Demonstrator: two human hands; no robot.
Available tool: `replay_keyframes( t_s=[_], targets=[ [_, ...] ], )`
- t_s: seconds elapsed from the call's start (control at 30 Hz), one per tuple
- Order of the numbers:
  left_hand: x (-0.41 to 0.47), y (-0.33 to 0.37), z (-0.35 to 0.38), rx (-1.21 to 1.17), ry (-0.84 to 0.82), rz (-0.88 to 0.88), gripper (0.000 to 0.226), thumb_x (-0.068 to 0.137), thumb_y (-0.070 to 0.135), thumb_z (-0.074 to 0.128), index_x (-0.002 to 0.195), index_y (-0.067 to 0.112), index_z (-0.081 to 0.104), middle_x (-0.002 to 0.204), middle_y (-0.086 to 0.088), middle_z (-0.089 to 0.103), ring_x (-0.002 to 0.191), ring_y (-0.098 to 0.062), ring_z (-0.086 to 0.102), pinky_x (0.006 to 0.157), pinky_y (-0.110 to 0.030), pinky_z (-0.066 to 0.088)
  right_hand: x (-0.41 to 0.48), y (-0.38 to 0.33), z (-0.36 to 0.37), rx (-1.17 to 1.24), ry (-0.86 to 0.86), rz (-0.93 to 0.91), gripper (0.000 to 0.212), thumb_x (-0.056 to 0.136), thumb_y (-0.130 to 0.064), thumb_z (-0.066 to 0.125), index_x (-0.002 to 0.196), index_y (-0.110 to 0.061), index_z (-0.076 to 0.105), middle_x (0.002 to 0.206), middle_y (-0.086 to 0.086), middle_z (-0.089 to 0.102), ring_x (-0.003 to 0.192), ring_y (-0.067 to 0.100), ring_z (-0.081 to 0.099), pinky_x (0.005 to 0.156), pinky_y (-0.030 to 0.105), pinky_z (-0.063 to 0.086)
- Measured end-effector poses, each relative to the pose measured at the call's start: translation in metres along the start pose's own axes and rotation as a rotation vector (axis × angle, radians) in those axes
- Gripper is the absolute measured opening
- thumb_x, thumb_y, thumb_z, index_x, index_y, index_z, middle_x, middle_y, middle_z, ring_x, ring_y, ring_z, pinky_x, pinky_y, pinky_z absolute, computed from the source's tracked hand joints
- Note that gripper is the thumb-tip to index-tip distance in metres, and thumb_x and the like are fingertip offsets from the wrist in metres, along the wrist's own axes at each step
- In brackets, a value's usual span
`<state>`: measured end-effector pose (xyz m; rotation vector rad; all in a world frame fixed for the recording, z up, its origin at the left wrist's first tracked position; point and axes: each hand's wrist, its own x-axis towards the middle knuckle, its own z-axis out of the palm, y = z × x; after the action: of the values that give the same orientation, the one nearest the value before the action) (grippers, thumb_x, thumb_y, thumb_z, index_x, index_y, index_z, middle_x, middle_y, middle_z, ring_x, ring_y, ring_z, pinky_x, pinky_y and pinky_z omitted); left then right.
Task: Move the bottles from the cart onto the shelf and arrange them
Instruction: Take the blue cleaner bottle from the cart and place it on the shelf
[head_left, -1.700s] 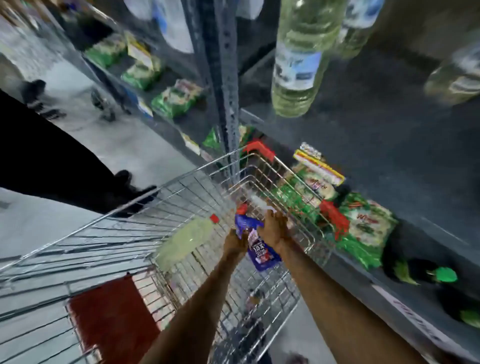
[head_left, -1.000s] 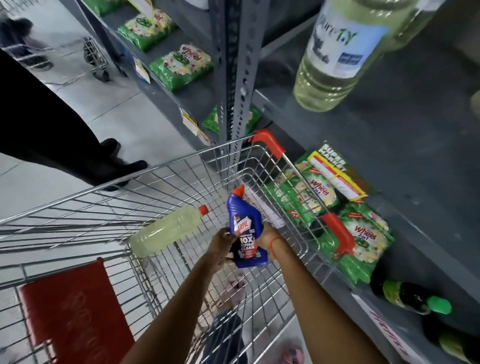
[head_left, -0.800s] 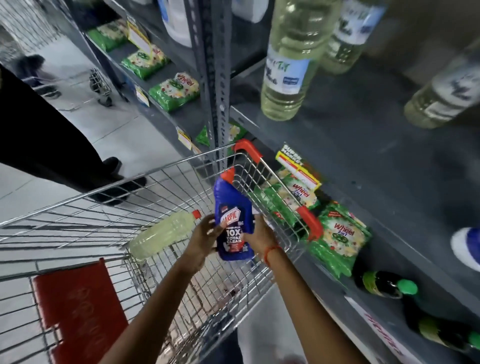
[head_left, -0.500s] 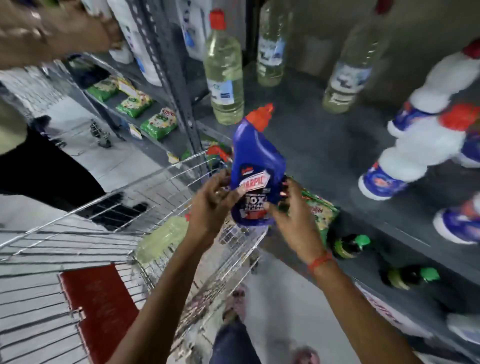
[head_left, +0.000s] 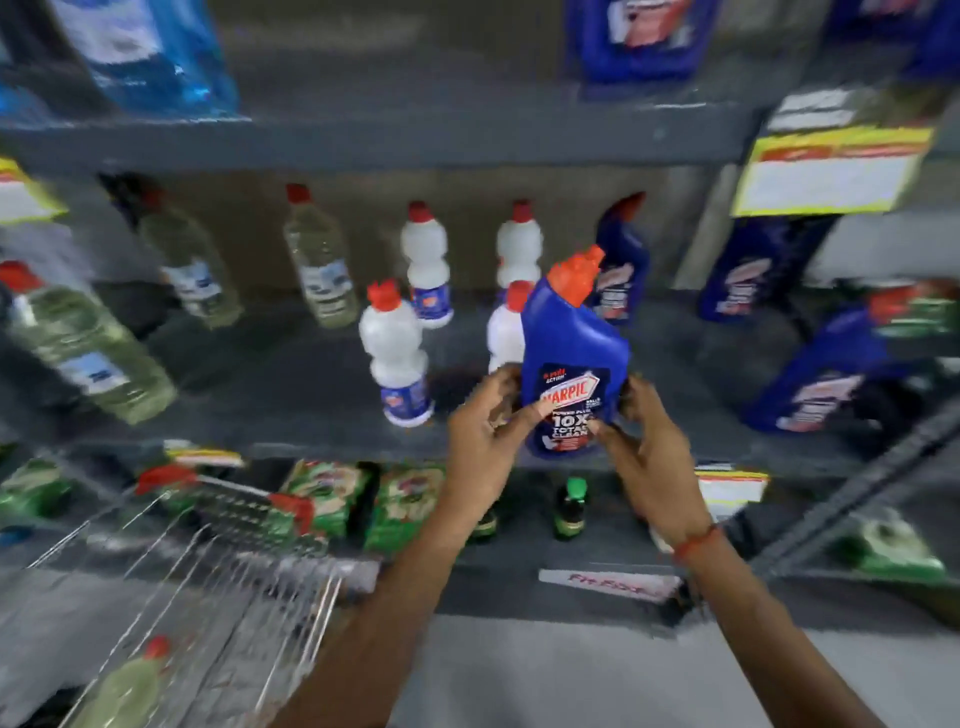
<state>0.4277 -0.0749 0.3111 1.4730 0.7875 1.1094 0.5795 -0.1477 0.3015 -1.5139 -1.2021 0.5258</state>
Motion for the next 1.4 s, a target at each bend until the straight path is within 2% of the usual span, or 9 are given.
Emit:
replay_keyframes(
  t_s=[0.17,0.33,0.4,0.57,0.87,0.93,1.07,1.2,1.4],
  targets=[
    [0.03,-0.029,0.075,0.043,-0.026,0.07,0.04,0.083,-0.008,0.062,0.103,0.026,0.052,0.104,0.012,0.062,0.089,0.016,0.061,0.081,-0.008,0.048,0.031,0.051,-0.056,-0.097,0.073,0.022,0.057,0.085,0.013,0.057,0.137,0.006,0.035,0.13,0.013,0.051,0.097,-0.027,0.051,0.079,-0.007,0.04],
    [0.064,-0.073,0.105,0.086,-0.086,-0.019,0.037,0.086,0.002,0.063,0.119,0.006,0.05,0.115,-0.012,0.064,0.092,0.013,0.061,0.086,-0.018,0.05,0.057,0.088,-0.072,-0.172,0.073,0.077,0.058,0.086,0.007,0.06,0.137,0.002,0.035,0.132,0.022,0.053,0.113,0.018,0.052,0.096,0.008,0.044],
    [0.073,-0.082,0.108,0.1,-0.098,-0.04,0.042,0.086,0.002,0.063,0.125,0.001,0.047,0.121,-0.017,0.062,0.095,0.012,0.061,0.09,-0.02,0.05,0.063,0.096,-0.07,-0.155,0.076,0.1,0.058,0.086,0.006,0.06,0.138,0.002,0.035,0.131,0.022,0.054,0.114,0.019,0.052,0.101,0.026,0.046],
    [0.079,-0.095,0.109,0.144,-0.12,-0.054,0.043,0.087,0.002,0.062,0.127,0.002,0.045,0.118,-0.005,0.06,0.095,0.015,0.06,0.09,-0.013,0.048,0.065,0.112,-0.063,-0.118,0.112,0.118,0.058,0.085,0.008,0.06,0.137,0.002,0.035,0.132,0.022,0.053,0.113,0.019,0.052,0.084,-0.006,0.04],
    [0.073,-0.092,0.112,0.152,-0.138,-0.079,0.046,0.087,0.01,0.064,0.129,0.005,0.044,0.121,-0.005,0.059,0.112,-0.017,0.059,0.089,-0.014,0.051,0.062,0.116,-0.061,-0.095,0.11,0.109,0.057,0.087,0.006,0.058,0.138,-0.002,0.035,0.132,0.02,0.052,0.112,0.02,0.053,0.077,-0.007,0.04],
    [0.07,-0.091,0.112,0.166,-0.129,-0.067,0.048,0.087,0.01,0.064,0.13,0.006,0.043,0.123,-0.005,0.059,0.113,-0.015,0.059,0.096,-0.027,0.052,0.062,0.114,-0.062,-0.105,0.099,0.102,0.059,0.087,0.006,0.058,0.14,-0.003,0.033,0.133,0.018,0.051,0.116,0.024,0.054,0.084,-0.002,0.044],
    [0.057,-0.075,0.111,0.184,-0.068,0.055,0.061,0.087,0.015,0.065,0.139,0.013,0.033,0.143,-0.004,0.047,0.132,-0.016,0.047,0.11,-0.041,0.042,0.052,0.1,-0.058,-0.052,0.145,0.096,0.074,0.09,-0.013,0.06,0.148,-0.019,0.015,0.153,0.009,0.03,0.139,0.019,0.034,0.114,0.043,0.036],
    [0.028,-0.036,0.084,0.25,0.014,0.267,0.056,0.091,0.02,0.058,0.142,0.013,0.034,0.149,-0.003,0.04,0.139,-0.012,0.036,0.115,-0.032,0.033,0.03,0.048,-0.021,0.003,0.465,-0.157,0.057,0.094,-0.026,0.047,0.143,-0.005,0.027,0.149,0.012,0.033,0.14,0.02,0.032,0.116,0.039,0.031],
    [-0.022,-0.006,-0.028,0.335,0.24,0.34,0.041,0.094,0.009,0.051,0.135,0.006,0.045,0.141,-0.005,0.049,0.133,-0.01,0.044,0.11,-0.026,0.038,0.001,-0.028,0.096,0.242,0.26,-0.237,0.039,0.093,-0.011,0.046,0.131,-0.004,0.04,0.135,0.011,0.044,0.126,0.019,0.046,0.107,0.027,0.04]
  ],
)
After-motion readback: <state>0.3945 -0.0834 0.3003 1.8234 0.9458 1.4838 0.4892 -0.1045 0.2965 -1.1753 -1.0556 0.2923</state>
